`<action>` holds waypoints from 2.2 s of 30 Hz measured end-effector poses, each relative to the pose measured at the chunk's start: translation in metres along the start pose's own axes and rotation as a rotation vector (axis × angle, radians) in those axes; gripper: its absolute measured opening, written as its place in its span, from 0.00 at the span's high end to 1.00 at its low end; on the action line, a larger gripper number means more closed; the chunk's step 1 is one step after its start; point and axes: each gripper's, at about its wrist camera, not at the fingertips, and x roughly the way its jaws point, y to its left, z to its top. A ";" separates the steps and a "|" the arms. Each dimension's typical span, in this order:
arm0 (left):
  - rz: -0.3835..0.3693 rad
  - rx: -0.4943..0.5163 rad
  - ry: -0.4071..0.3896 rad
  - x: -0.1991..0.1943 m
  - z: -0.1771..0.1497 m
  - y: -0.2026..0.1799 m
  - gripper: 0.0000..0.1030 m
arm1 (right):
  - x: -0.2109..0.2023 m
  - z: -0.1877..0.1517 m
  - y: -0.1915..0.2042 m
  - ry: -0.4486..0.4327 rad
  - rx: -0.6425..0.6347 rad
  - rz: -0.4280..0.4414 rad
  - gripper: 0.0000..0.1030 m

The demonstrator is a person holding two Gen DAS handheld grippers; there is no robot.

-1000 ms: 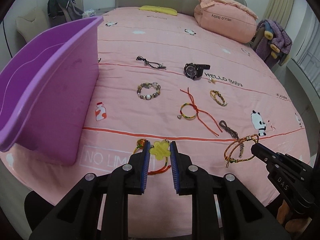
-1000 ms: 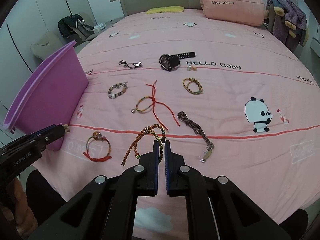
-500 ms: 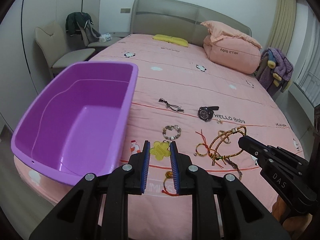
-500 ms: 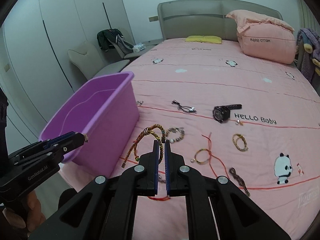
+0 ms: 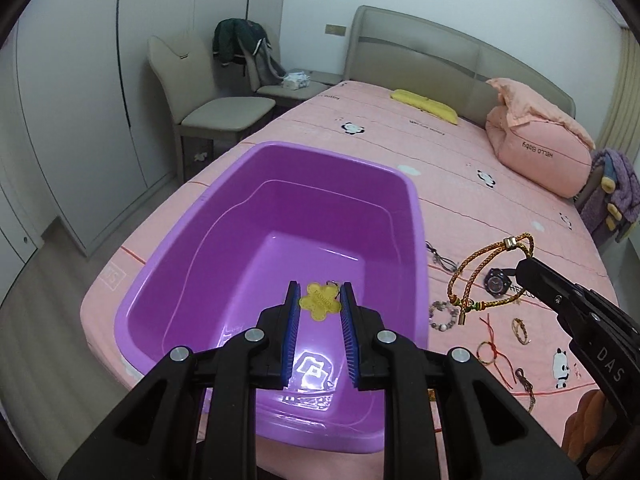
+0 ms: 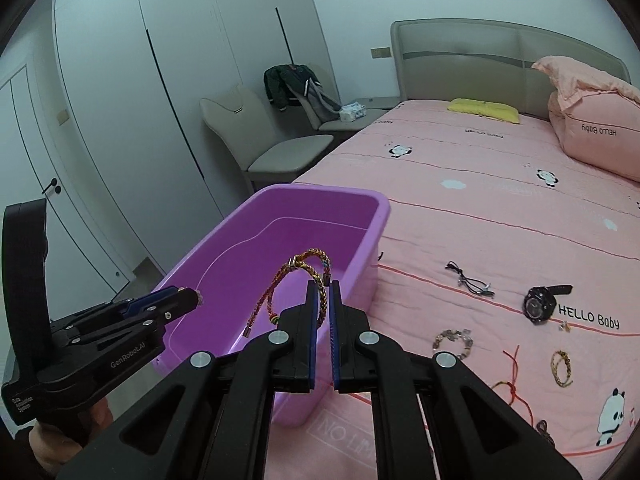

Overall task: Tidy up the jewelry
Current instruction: 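Carry the flower charm and braided bracelet with both tools over the purple basin, then open both tools to drop the charm and bracelet into the basin, then move both open tools back over the remaining jewelry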

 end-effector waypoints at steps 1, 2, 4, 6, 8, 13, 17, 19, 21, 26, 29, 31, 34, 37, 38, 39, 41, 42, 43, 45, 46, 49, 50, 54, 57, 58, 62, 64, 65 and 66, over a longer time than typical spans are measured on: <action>0.013 -0.010 0.004 0.003 0.000 0.006 0.80 | 0.008 0.002 0.006 0.010 -0.007 0.006 0.95; 0.027 -0.018 0.012 0.009 0.000 0.011 0.80 | 0.017 0.004 0.011 0.020 -0.016 0.011 0.95; 0.046 -0.043 0.037 0.019 0.001 0.026 0.80 | 0.034 0.007 0.022 0.050 -0.038 0.018 0.95; 0.056 -0.063 0.059 0.029 0.002 0.037 0.80 | 0.046 0.006 0.031 0.073 -0.050 0.024 0.95; 0.075 -0.077 0.083 0.038 0.001 0.047 0.80 | 0.063 0.005 0.039 0.111 -0.061 0.029 0.95; 0.103 -0.093 0.146 0.062 0.001 0.062 0.80 | 0.093 0.004 0.052 0.184 -0.075 0.020 0.95; 0.110 -0.094 0.179 0.075 0.000 0.067 0.80 | 0.106 0.001 0.055 0.225 -0.072 0.007 0.94; 0.115 -0.092 0.193 0.079 -0.001 0.066 0.80 | 0.110 0.000 0.054 0.238 -0.070 0.000 0.95; 0.120 -0.094 0.198 0.080 -0.001 0.067 0.80 | 0.112 0.000 0.055 0.242 -0.075 -0.014 0.94; 0.146 -0.090 0.181 0.077 0.000 0.063 0.40 | 0.110 0.003 0.056 0.223 -0.102 -0.052 0.79; 0.164 -0.091 0.147 0.069 0.001 0.063 0.25 | 0.103 0.004 0.055 0.198 -0.106 -0.063 0.68; 0.175 -0.087 0.146 0.066 0.002 0.063 0.20 | 0.098 0.005 0.053 0.187 -0.103 -0.072 0.67; 0.182 -0.100 0.143 0.062 0.003 0.063 0.17 | 0.093 0.005 0.048 0.177 -0.092 -0.068 0.61; 0.176 -0.109 0.146 0.059 0.003 0.063 0.16 | 0.089 0.004 0.043 0.174 -0.079 -0.062 0.61; 0.174 -0.108 0.146 0.058 0.003 0.061 0.16 | 0.087 0.004 0.042 0.173 -0.075 -0.061 0.61; 0.175 -0.106 0.147 0.057 0.002 0.060 0.16 | 0.085 0.004 0.041 0.170 -0.071 -0.058 0.61; 0.174 -0.100 0.145 0.055 0.002 0.056 0.16 | 0.081 0.004 0.039 0.165 -0.061 -0.053 0.60; 0.174 -0.099 0.144 0.053 0.002 0.055 0.16 | 0.078 0.003 0.037 0.160 -0.056 -0.050 0.60; 0.173 -0.098 0.144 0.052 0.002 0.053 0.16 | 0.077 0.003 0.036 0.157 -0.052 -0.048 0.59; 0.171 -0.096 0.141 0.050 0.002 0.051 0.16 | 0.072 0.002 0.034 0.149 -0.045 -0.044 0.59; 0.170 -0.094 0.139 0.049 0.002 0.049 0.16 | 0.070 0.002 0.031 0.141 -0.043 -0.044 0.58; 0.168 -0.092 0.137 0.047 0.003 0.043 0.16 | 0.063 -0.002 0.024 0.134 -0.031 -0.041 0.57; 0.167 -0.091 0.136 0.047 0.003 0.042 0.16 | 0.060 -0.003 0.020 0.136 -0.023 -0.038 0.56; 0.166 -0.075 0.130 0.045 0.004 0.032 0.16 | 0.051 -0.006 0.007 0.132 -0.011 -0.050 0.56; 0.154 -0.067 0.127 0.044 0.006 0.023 0.16 | 0.042 -0.007 -0.007 0.133 -0.003 -0.069 0.56; 0.148 -0.066 0.126 0.044 0.007 0.021 0.16 | 0.037 -0.007 -0.013 0.133 0.005 -0.079 0.56; 0.119 -0.069 0.115 0.039 0.011 0.011 0.16 | 0.017 -0.008 -0.034 0.107 0.033 -0.123 0.55; 0.111 -0.060 0.110 0.036 0.014 0.004 0.16 | 0.005 -0.010 -0.045 0.086 0.061 -0.140 0.54; 0.104 -0.052 0.110 0.035 0.015 0.001 0.16 | 0.001 -0.011 -0.050 0.077 0.076 -0.148 0.54; 0.100 -0.043 0.109 0.034 0.016 -0.003 0.16 | -0.004 -0.012 -0.056 0.067 0.093 -0.156 0.54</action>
